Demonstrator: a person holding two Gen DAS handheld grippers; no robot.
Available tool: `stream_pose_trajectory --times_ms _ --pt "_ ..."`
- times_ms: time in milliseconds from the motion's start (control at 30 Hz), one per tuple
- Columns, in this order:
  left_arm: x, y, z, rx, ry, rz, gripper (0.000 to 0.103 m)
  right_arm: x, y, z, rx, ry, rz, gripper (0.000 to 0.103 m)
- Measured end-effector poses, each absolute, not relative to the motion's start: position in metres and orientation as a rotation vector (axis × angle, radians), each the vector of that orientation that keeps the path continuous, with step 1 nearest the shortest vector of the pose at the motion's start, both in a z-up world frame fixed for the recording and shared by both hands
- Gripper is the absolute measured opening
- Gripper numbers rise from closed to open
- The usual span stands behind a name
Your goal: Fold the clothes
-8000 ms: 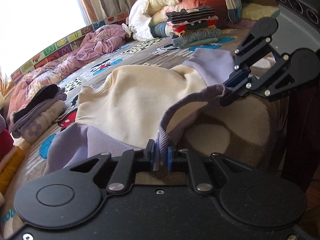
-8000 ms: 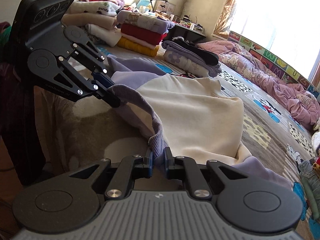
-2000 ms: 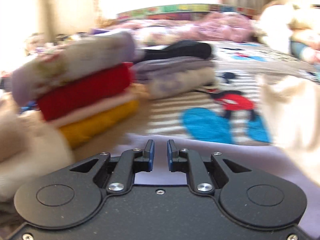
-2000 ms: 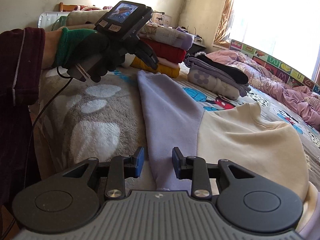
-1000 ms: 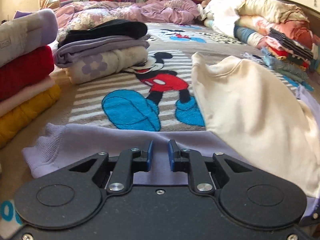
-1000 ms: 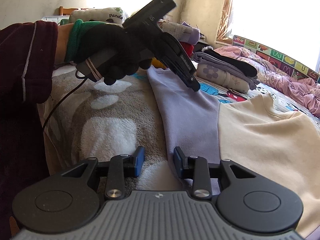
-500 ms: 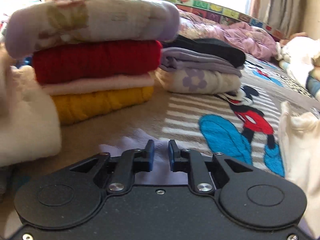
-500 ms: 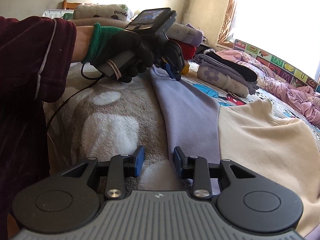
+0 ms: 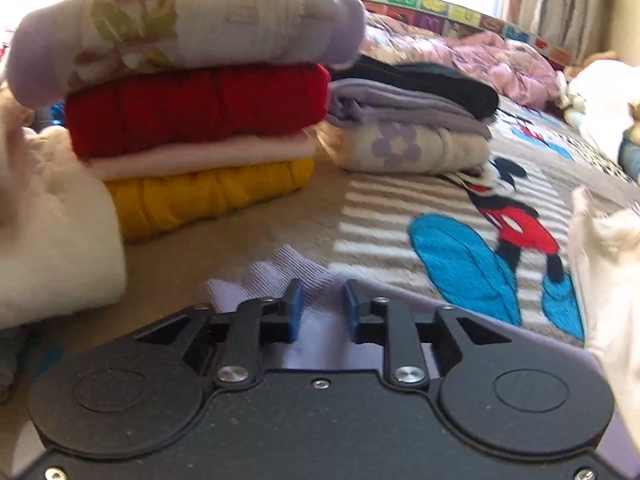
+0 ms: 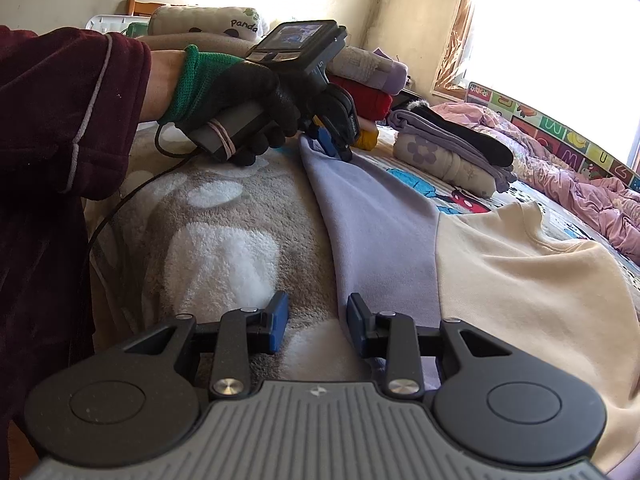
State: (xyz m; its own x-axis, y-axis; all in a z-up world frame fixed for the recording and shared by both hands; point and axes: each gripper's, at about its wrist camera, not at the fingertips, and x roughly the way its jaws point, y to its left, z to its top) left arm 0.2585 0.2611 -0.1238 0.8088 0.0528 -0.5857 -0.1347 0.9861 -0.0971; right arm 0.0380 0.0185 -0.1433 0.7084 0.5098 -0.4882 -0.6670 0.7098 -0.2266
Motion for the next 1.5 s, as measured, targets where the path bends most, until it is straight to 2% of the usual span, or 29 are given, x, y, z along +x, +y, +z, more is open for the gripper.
stream_pose_trajectory --times_ms 267,467,567,633,867,1167,1500 --pt "0.221 0.271 -0.108 -0.151 0.568 0.089 0.029 0.045 0.019 -0.138 -0.422 0.45 0.702 0.035" --pt "0.214 0.262 -0.131 -0.086 0.644 0.084 0.031 0.049 0.019 -0.134 -0.406 0.494 0.708 0.035" --pt "0.209 0.261 -0.127 -0.121 0.625 0.089 0.04 0.044 0.017 -0.128 -0.412 0.509 0.706 0.036" --pt "0.204 0.257 -0.123 -0.132 0.597 0.094 0.052 0.038 0.008 -0.121 -0.38 0.507 0.712 0.037" --pt "0.196 0.241 -0.115 -0.179 0.558 0.047 0.061 0.015 -0.066 -0.094 -0.164 0.445 0.629 0.039" --pt "0.238 0.237 -0.125 -0.16 0.628 0.047 0.061 0.023 -0.184 -0.087 0.141 0.439 0.334 0.045" --pt "0.272 0.231 -0.13 -0.129 0.682 0.052 0.061 0.017 -0.252 -0.119 0.283 0.482 0.14 0.047"
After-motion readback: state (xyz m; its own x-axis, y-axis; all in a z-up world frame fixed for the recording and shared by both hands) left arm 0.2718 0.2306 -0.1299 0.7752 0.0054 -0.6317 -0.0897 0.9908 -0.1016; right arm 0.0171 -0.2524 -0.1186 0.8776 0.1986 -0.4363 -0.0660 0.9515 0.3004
